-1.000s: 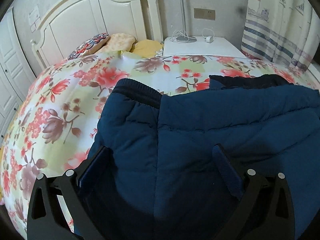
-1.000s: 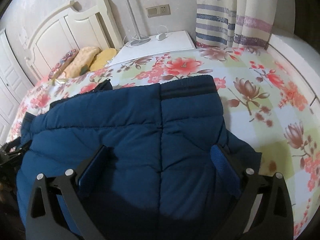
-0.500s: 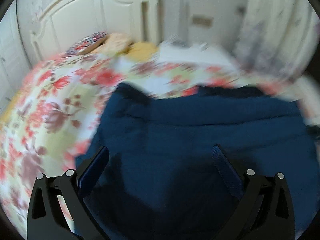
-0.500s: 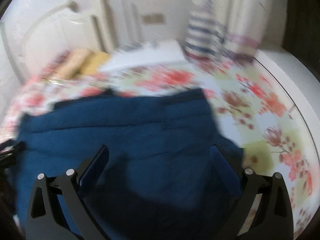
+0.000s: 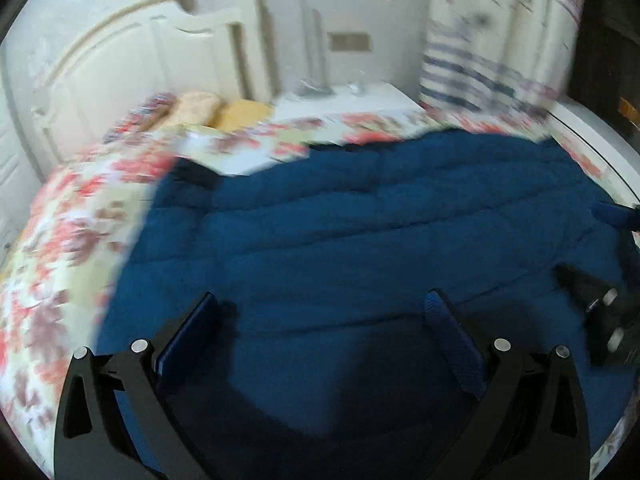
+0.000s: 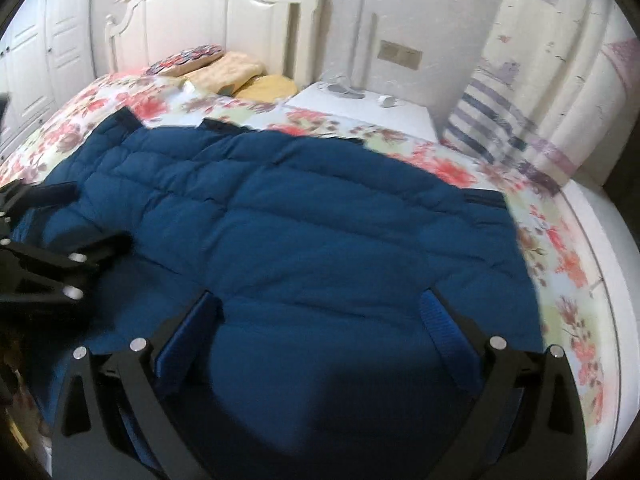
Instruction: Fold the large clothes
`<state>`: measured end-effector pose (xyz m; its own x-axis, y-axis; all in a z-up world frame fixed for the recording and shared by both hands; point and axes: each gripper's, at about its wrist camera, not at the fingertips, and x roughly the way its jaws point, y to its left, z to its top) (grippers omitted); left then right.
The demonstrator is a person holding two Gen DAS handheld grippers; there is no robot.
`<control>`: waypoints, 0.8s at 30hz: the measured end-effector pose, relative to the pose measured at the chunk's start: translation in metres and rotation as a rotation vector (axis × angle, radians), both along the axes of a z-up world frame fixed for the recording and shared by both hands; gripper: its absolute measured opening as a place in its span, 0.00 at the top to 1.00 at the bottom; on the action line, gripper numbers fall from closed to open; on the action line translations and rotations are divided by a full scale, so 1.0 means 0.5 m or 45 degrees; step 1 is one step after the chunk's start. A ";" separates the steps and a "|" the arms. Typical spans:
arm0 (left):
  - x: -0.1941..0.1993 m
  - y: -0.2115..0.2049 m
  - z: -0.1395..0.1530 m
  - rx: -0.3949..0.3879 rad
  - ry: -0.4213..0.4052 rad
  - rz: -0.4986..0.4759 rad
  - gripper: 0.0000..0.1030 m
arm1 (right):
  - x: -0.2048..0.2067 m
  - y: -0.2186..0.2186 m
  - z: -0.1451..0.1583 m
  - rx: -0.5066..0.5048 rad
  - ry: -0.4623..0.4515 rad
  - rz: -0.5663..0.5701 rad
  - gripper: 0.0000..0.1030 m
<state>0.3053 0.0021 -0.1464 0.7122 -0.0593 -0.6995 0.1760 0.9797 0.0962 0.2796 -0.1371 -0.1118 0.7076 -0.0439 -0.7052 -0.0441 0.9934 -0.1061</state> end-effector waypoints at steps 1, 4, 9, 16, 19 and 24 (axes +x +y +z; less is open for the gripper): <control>-0.008 0.016 0.008 0.006 -0.025 0.039 0.04 | -0.005 -0.020 0.004 0.015 -0.011 -0.035 0.03; -0.019 0.105 0.012 0.051 -0.058 0.209 0.04 | -0.025 -0.124 0.007 0.046 -0.041 -0.234 0.03; 0.005 0.201 -0.034 -0.208 0.064 0.236 0.04 | -0.027 -0.255 -0.059 0.391 0.027 -0.290 0.02; 0.013 0.198 -0.038 -0.190 0.056 0.227 0.04 | -0.028 -0.267 -0.075 0.465 0.019 -0.283 0.02; 0.008 0.191 -0.034 -0.163 0.056 0.242 0.04 | -0.040 -0.262 -0.062 0.437 -0.002 -0.314 0.03; -0.068 0.118 0.038 -0.054 -0.093 0.197 0.05 | -0.109 -0.154 0.010 0.296 -0.145 -0.152 0.03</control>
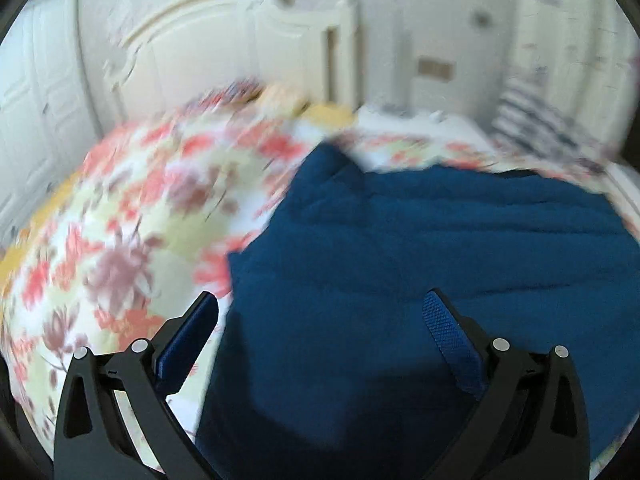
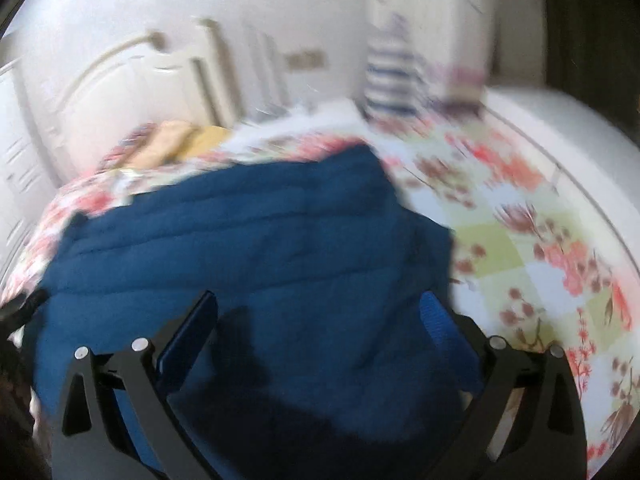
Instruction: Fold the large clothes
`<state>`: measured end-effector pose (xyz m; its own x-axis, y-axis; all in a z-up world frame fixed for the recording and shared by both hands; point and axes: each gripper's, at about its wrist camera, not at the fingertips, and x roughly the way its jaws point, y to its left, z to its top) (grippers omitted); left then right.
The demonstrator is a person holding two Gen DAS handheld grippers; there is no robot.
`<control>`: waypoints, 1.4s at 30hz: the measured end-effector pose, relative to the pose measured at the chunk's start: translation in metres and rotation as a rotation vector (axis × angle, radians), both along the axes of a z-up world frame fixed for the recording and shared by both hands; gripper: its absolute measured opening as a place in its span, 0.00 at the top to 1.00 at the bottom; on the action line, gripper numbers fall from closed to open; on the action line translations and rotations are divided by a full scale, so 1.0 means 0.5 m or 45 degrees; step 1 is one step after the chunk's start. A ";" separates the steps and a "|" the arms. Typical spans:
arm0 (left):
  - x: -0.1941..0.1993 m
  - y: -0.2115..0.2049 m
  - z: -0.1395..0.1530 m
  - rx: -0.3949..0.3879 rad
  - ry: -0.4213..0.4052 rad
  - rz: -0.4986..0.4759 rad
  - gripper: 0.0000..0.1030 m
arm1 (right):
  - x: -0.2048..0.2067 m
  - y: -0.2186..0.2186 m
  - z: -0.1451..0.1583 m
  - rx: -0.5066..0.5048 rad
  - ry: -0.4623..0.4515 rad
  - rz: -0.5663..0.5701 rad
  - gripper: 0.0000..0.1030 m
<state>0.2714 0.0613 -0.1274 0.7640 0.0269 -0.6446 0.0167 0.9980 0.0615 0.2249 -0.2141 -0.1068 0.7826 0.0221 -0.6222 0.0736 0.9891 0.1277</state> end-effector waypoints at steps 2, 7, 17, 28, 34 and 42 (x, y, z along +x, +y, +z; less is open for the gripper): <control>-0.029 -0.045 0.025 0.050 -0.059 -0.070 0.05 | -0.021 0.074 0.020 -0.116 -0.019 0.129 0.03; -0.039 -0.163 -0.015 0.160 0.010 -0.255 0.05 | -0.024 0.211 -0.022 -0.290 0.079 0.333 0.03; -0.034 -0.127 -0.053 0.091 0.099 -0.250 0.04 | -0.025 0.191 -0.036 -0.321 0.109 0.258 0.03; -0.048 0.027 -0.087 0.017 0.126 -0.055 0.04 | -0.071 -0.027 -0.080 -0.010 0.159 0.015 0.02; -0.044 0.025 -0.091 0.033 0.124 -0.047 0.04 | -0.087 0.005 -0.046 -0.111 0.157 -0.065 0.03; -0.043 0.025 -0.094 0.032 0.121 -0.048 0.04 | -0.129 0.243 -0.053 -0.407 0.061 0.302 0.04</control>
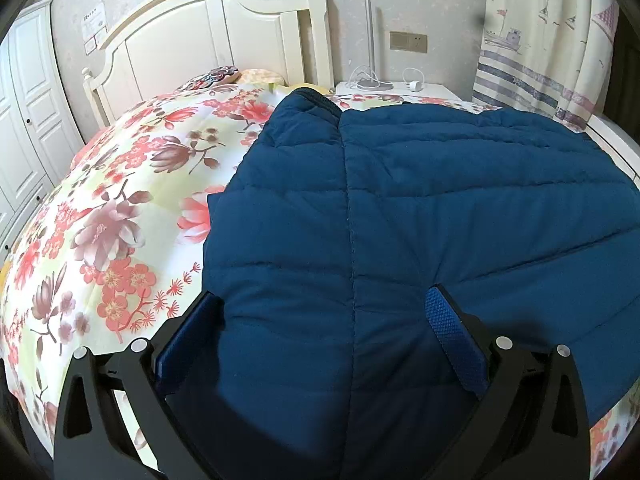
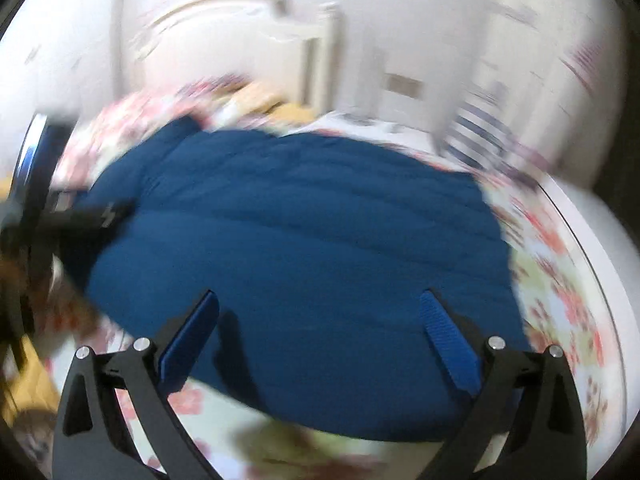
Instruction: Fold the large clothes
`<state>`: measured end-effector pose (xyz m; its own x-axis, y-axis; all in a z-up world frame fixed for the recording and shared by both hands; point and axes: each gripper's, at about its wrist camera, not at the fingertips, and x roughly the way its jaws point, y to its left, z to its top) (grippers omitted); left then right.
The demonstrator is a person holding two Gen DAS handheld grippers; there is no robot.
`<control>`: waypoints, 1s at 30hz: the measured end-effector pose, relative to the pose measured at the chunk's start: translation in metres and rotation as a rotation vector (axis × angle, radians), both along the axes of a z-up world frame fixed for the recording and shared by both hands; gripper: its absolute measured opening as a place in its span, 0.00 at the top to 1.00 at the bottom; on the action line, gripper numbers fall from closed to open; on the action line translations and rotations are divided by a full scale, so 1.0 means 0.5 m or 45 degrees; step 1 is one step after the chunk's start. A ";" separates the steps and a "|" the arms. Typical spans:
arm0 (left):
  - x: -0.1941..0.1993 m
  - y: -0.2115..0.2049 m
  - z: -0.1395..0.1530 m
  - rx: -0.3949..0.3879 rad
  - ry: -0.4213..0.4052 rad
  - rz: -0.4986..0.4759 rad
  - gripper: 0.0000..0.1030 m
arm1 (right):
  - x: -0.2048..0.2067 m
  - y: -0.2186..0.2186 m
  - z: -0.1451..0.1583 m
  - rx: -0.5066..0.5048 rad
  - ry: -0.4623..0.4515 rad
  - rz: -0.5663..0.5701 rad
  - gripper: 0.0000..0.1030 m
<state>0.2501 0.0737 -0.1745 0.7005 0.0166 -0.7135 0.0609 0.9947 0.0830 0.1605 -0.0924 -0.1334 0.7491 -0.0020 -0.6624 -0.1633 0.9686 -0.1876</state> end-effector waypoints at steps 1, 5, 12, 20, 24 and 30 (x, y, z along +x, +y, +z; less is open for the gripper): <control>0.001 0.000 -0.001 0.000 0.000 -0.002 0.04 | 0.007 -0.006 -0.006 0.026 0.017 -0.010 0.04; 0.001 0.003 -0.002 -0.009 0.001 -0.007 0.04 | 0.010 -0.088 0.007 0.136 0.025 -0.117 0.03; 0.000 0.004 -0.001 -0.014 -0.002 -0.007 0.04 | -0.044 -0.271 0.004 0.222 0.019 -0.527 0.03; -0.015 -0.006 0.012 0.028 -0.014 0.014 0.04 | -0.033 -0.152 -0.005 0.181 -0.007 -0.244 0.03; -0.070 -0.044 0.071 -0.009 -0.085 -0.055 0.05 | -0.015 -0.153 -0.033 0.228 0.041 -0.265 0.02; -0.128 -0.222 0.050 0.048 -0.037 -0.403 0.04 | -0.015 -0.146 -0.032 0.220 0.059 -0.260 0.02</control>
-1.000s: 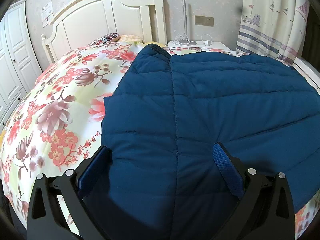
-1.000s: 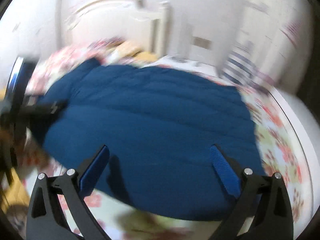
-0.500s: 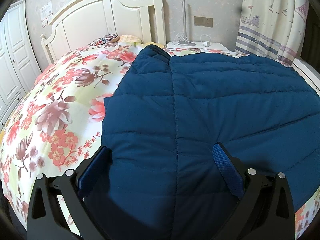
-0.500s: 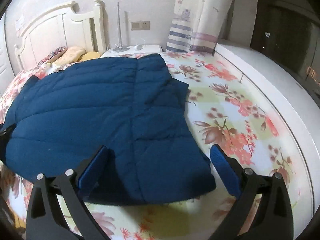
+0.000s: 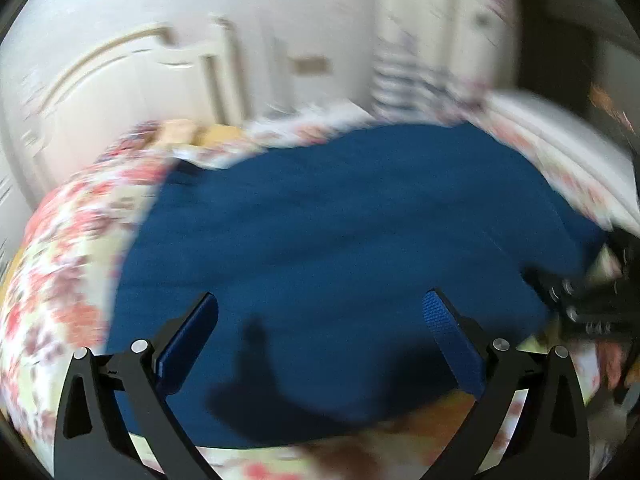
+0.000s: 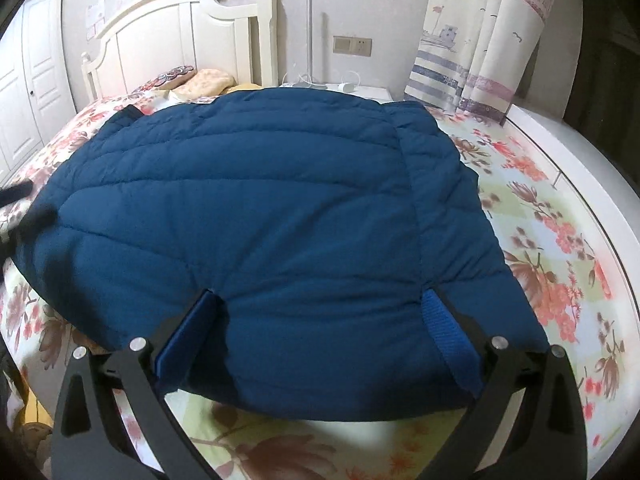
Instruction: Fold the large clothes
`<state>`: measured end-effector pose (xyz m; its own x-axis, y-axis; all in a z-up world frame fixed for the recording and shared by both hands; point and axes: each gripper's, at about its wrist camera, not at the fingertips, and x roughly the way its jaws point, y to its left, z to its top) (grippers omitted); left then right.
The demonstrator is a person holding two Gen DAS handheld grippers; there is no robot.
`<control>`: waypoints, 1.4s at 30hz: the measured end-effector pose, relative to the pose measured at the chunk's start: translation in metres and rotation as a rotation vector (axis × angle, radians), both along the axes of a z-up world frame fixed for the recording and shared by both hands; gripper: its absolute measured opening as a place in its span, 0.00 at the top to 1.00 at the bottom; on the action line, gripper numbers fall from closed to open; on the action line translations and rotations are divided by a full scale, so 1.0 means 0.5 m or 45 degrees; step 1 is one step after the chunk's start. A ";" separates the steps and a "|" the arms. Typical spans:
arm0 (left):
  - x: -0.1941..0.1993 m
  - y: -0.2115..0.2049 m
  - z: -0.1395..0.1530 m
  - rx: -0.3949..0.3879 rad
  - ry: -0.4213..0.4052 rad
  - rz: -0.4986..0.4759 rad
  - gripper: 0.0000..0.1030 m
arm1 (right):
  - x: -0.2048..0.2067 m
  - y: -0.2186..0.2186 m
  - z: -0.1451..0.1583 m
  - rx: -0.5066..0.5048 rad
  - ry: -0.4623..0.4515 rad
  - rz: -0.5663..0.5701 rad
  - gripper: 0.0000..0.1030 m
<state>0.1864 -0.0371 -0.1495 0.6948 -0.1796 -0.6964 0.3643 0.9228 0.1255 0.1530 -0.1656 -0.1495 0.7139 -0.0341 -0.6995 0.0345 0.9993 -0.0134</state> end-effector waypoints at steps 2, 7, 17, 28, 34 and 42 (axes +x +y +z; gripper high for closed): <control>0.003 -0.024 -0.039 0.076 -0.021 0.022 0.04 | -0.004 -0.005 -0.002 0.003 0.003 0.009 0.02; 0.019 0.012 -0.037 0.006 0.052 0.021 0.04 | -0.004 -0.014 -0.007 0.009 0.005 0.023 0.02; 0.032 0.241 -0.050 -0.132 0.065 0.330 0.04 | -0.027 -0.116 0.000 0.102 -0.009 -0.120 0.03; 0.027 0.243 -0.064 -0.130 0.035 0.327 0.04 | -0.015 -0.115 -0.020 0.102 0.004 -0.099 0.02; 0.032 0.248 -0.064 -0.150 0.046 0.318 0.04 | -0.016 -0.121 -0.017 0.144 0.034 -0.090 0.02; 0.019 0.217 0.026 -0.197 -0.018 0.315 0.06 | -0.027 -0.124 -0.014 0.165 0.033 -0.099 0.02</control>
<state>0.1958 0.0714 -0.1366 0.7404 -0.1068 -0.6636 0.1253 0.9919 -0.0199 0.1394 -0.2276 -0.1563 0.6941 0.0033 -0.7199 0.1133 0.9870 0.1138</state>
